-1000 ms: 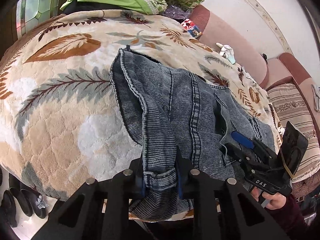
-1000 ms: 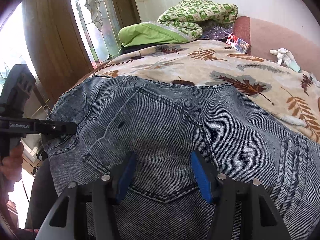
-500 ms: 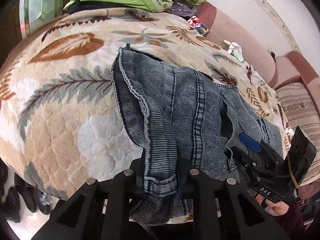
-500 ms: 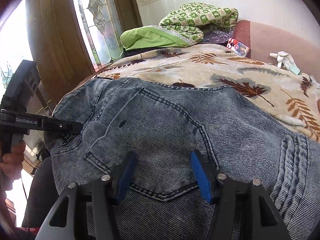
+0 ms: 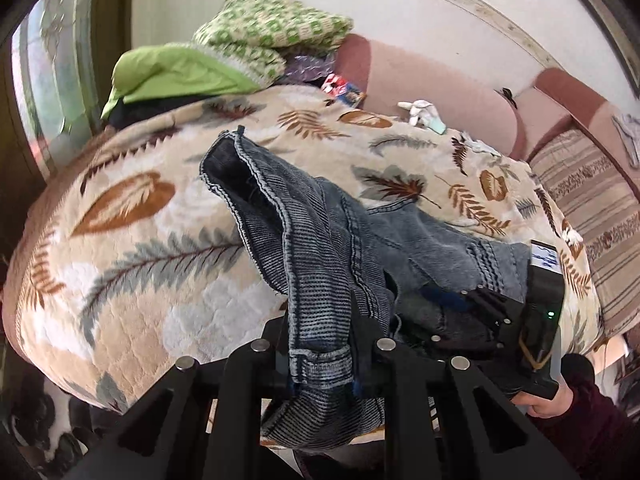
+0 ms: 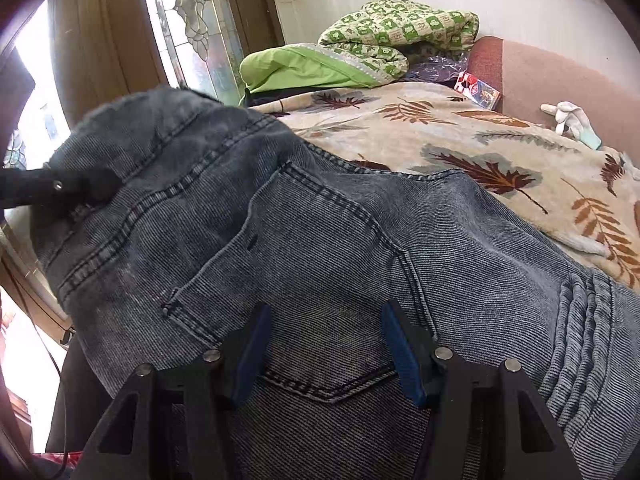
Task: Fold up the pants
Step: 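Lift the held jeans end with the left tool and fold it over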
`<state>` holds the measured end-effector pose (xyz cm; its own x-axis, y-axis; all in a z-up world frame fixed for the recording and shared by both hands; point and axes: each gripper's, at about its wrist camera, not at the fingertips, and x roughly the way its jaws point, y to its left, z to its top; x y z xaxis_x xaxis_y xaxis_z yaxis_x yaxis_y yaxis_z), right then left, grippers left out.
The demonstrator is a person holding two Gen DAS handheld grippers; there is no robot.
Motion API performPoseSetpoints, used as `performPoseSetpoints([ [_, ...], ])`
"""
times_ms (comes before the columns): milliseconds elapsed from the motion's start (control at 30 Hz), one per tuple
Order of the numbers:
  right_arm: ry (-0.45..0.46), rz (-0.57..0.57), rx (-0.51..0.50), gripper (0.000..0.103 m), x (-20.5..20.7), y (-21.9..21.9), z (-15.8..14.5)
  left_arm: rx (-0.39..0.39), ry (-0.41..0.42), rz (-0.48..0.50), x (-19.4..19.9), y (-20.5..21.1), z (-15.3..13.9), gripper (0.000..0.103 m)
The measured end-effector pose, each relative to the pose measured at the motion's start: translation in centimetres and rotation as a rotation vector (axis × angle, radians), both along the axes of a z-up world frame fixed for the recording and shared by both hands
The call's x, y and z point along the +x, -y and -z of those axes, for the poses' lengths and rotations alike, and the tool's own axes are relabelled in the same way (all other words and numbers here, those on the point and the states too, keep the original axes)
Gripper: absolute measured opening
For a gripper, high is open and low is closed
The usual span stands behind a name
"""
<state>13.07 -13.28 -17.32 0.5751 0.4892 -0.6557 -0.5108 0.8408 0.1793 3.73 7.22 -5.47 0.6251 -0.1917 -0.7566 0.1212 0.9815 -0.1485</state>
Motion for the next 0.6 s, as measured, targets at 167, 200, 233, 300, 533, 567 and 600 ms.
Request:
performPoseSetpoints([
  [167, -0.005, 0.001, 0.006, 0.062, -0.2, 0.2, 0.0, 0.046, 0.040, 0.061, -0.7, 3.0, -1.9, 0.019],
  [200, -0.007, 0.001, 0.014, 0.062, -0.2, 0.3, 0.1, 0.054, 0.047, 0.076, -0.8, 3.6, -2.2, 0.019],
  [233, -0.010, -0.001, 0.026, 0.062, -0.3, 0.6, 0.1, 0.063, 0.055, 0.092, -0.9, 4.3, -2.6, 0.019],
  [300, -0.021, -0.007, 0.047, 0.062, -0.3, 1.1, 0.1, 0.080, 0.069, 0.117, -1.0, 5.6, -3.2, 0.019],
  [533, -0.088, -0.043, 0.114, 0.062, -0.4, 3.0, 0.0, 0.115, 0.099, 0.213, -1.3, 10.2, -4.7, 0.019],
  [567, -0.094, -0.047, 0.127, 0.062, -0.4, 3.2, 0.1, 0.120, 0.101, 0.227, -1.3, 10.8, -4.8, 0.019],
  [600, -0.096, -0.052, 0.138, 0.062, -0.3, 3.3, 0.2, 0.125, 0.101, 0.239, -1.3, 11.4, -4.8, 0.019],
])
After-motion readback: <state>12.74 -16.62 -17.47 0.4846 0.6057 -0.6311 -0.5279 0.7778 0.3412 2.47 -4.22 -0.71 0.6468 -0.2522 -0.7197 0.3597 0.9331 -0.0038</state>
